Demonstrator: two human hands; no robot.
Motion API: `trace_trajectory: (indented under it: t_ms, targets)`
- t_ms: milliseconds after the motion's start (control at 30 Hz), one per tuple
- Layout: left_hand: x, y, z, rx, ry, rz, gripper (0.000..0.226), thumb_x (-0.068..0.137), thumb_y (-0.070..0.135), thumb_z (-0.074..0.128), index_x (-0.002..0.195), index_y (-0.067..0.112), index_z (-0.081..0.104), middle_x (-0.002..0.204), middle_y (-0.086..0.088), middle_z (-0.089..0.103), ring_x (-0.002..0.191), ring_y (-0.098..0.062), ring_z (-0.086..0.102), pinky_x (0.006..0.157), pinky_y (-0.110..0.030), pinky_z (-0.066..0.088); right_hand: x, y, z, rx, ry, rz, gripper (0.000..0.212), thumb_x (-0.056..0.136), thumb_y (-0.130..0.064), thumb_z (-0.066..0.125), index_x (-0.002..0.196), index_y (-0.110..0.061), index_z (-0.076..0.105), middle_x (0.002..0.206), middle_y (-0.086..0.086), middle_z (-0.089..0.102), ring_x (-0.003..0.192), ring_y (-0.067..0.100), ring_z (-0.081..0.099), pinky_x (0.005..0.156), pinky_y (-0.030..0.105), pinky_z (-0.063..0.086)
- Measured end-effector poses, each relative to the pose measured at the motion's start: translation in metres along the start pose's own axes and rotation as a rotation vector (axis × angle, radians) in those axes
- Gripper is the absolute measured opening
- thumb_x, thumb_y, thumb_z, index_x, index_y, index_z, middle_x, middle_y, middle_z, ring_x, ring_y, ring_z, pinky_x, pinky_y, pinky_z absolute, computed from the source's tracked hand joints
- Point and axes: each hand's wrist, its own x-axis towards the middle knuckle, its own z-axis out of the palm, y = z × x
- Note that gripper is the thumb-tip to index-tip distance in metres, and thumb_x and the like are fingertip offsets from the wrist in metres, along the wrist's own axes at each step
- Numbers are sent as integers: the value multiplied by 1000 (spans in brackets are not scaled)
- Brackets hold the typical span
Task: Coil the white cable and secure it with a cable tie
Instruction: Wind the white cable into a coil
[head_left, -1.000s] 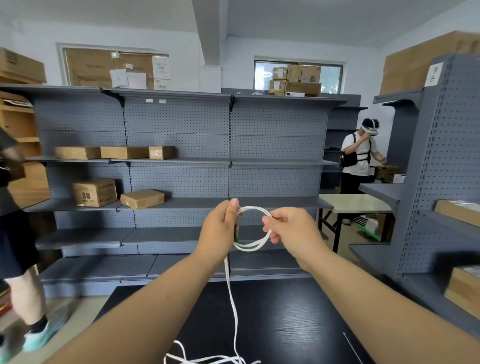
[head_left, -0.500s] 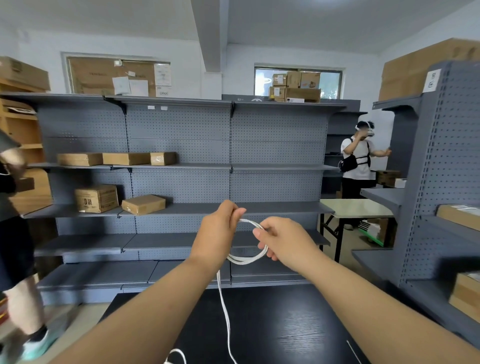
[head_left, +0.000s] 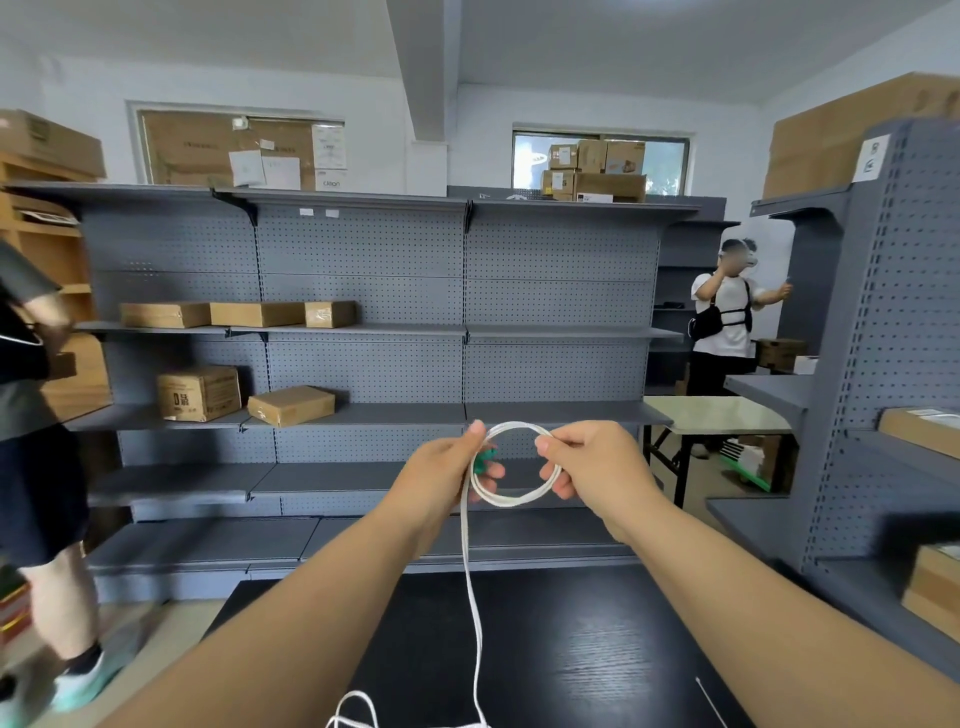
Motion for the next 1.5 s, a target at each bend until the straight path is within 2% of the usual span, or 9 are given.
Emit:
trace_trajectory:
  t_ms: [100, 267, 500, 600, 767, 900, 1167, 1233, 1500]
  targets:
    - [-3, -4, -4, 43, -111, -79, 32, 92, 38, 52, 87, 9, 66, 72, -1, 70, 72, -16, 63, 86, -33, 48, 0, 2, 0, -6, 53, -28, 12, 90, -19, 59, 82, -14, 67, 60, 0, 64, 41, 10, 50, 51, 22, 44]
    - [-8, -4, -8, -126, -208, -122, 18, 90, 25, 55, 82, 11, 63, 73, 0, 70, 63, -12, 65, 75, -24, 48, 0, 8, 2, 46, 148, -46, 14, 91, -17, 57, 82, -12, 67, 62, 2, 65, 44, 11, 53, 51, 22, 48]
    - [1, -2, 3, -155, 46, 100, 20, 95, 13, 50, 81, 5, 61, 63, -2, 66, 61, -14, 61, 65, -25, 54, -3, 17, 17, 286, 121, 54, 11, 92, -13, 56, 88, -7, 65, 69, 7, 65, 52, 11, 57, 57, 24, 55]
    - [2, 1, 2, 23, 141, 182, 22, 95, 13, 51, 77, 11, 63, 58, 0, 62, 57, -15, 59, 63, -25, 55, -1, 16, 15, 233, -1, 100, 13, 91, -13, 57, 88, -4, 65, 75, 12, 67, 58, 14, 58, 62, 26, 57]
    - [4, 11, -3, 629, 143, 343, 29, 95, 22, 51, 69, 14, 61, 57, 5, 59, 46, 2, 50, 50, -7, 37, 6, 6, 6, -313, -86, -107, 16, 91, -23, 53, 83, -14, 63, 82, 10, 69, 69, 23, 61, 76, 41, 54]
    - [6, 16, 0, 948, 8, 385, 23, 97, 23, 47, 79, 13, 58, 67, 2, 57, 56, -5, 49, 53, -19, 36, 9, -6, 4, -501, -146, -223, 15, 92, -26, 52, 91, -19, 66, 84, -1, 67, 70, 14, 54, 71, 32, 49]
    - [10, 7, 2, 790, 48, 382, 21, 96, 20, 47, 90, 8, 63, 65, 8, 54, 57, -1, 51, 49, -5, 37, 12, -4, 10, -410, -59, -235, 14, 91, -22, 55, 97, -18, 67, 79, 0, 68, 64, 13, 55, 77, 41, 53]
    - [10, 6, 1, 798, 20, 387, 20, 96, 17, 48, 84, 8, 61, 62, 9, 52, 55, 1, 49, 53, -4, 37, 13, -4, 9, -432, -139, -220, 24, 91, -22, 54, 113, -19, 62, 81, 0, 68, 62, 10, 54, 74, 36, 54]
    - [16, 12, -6, 957, -137, 358, 30, 96, 21, 49, 66, 19, 52, 61, 8, 53, 51, -1, 45, 51, -11, 34, 15, -3, 6, -463, -319, -148, 18, 94, -20, 48, 87, -12, 62, 68, -5, 60, 47, 6, 51, 45, 12, 41]
